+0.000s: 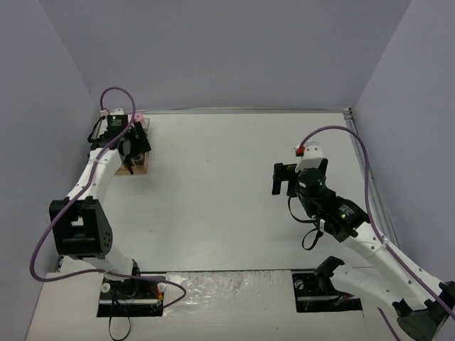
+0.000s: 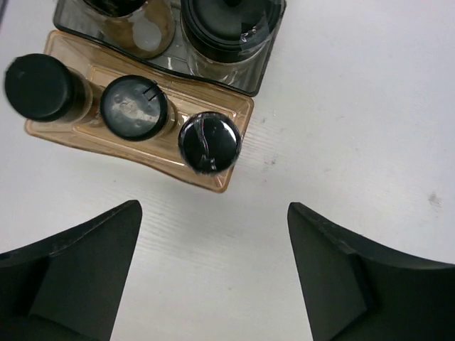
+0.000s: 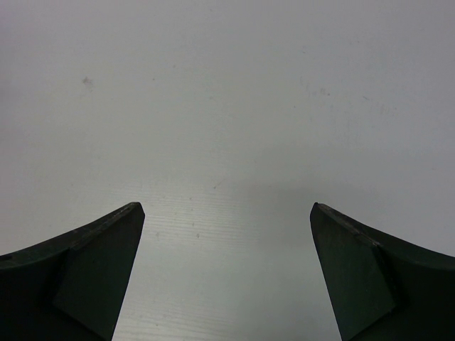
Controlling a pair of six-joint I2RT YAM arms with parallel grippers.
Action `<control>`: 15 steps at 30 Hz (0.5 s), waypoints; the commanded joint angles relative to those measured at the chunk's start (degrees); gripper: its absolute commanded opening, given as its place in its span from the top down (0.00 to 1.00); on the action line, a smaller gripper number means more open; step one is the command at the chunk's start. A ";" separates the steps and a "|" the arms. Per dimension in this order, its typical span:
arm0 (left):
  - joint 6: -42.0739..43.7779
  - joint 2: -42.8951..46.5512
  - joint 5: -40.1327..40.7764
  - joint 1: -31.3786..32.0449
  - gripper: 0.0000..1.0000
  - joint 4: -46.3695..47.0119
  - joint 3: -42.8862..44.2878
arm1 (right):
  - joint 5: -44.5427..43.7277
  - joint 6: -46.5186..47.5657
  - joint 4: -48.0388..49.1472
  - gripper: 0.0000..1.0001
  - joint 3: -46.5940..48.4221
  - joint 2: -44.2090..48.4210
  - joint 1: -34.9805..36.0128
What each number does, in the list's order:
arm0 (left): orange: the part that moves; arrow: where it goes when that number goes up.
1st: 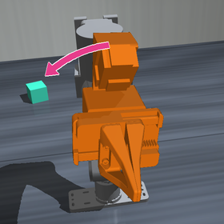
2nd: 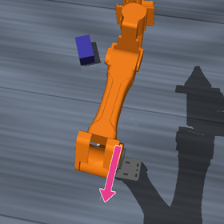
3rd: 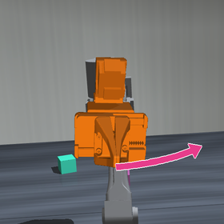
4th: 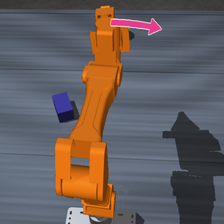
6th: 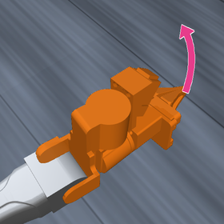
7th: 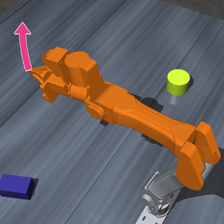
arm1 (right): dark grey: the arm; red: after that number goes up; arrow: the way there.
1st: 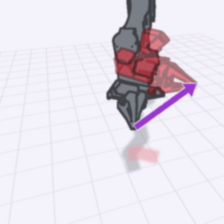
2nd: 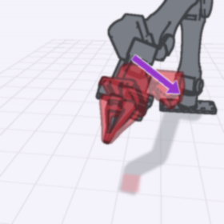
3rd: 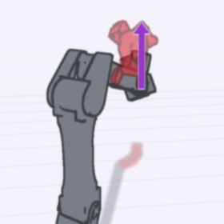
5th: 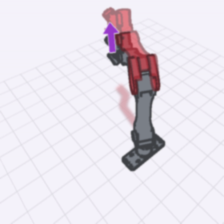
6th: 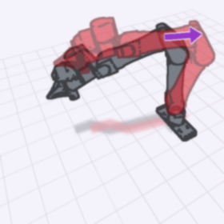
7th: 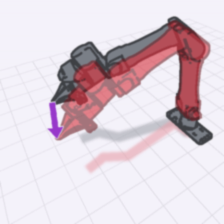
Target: Organize the condiment bottles
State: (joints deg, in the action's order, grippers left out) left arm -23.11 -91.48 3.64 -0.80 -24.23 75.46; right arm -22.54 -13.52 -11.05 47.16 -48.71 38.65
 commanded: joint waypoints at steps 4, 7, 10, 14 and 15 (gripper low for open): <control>5.10 24.23 -1.64 0.89 0.07 -1.81 -3.97 | -1.11 0.85 -0.50 0.00 10.63 5.67 -0.25; 5.26 34.08 -2.01 2.11 0.03 -2.10 -7.99 | -4.33 1.85 -1.97 0.00 13.50 7.72 -0.16; 7.40 38.65 -3.03 2.50 0.03 -8.83 -8.21 | -6.22 3.58 -2.22 0.00 14.93 9.78 -0.16; 9.65 43.82 -3.64 3.49 0.03 -15.19 -5.29 | -7.50 6.08 -2.22 0.00 16.87 12.19 -0.17; 10.06 45.72 -3.45 3.98 0.03 -15.99 -4.58 | -7.65 6.80 -2.22 0.00 17.42 12.73 -0.16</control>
State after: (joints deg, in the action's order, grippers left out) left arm -16.71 -48.97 1.12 1.99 -34.10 67.06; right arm -26.82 -10.67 -15.04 61.12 -37.00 38.65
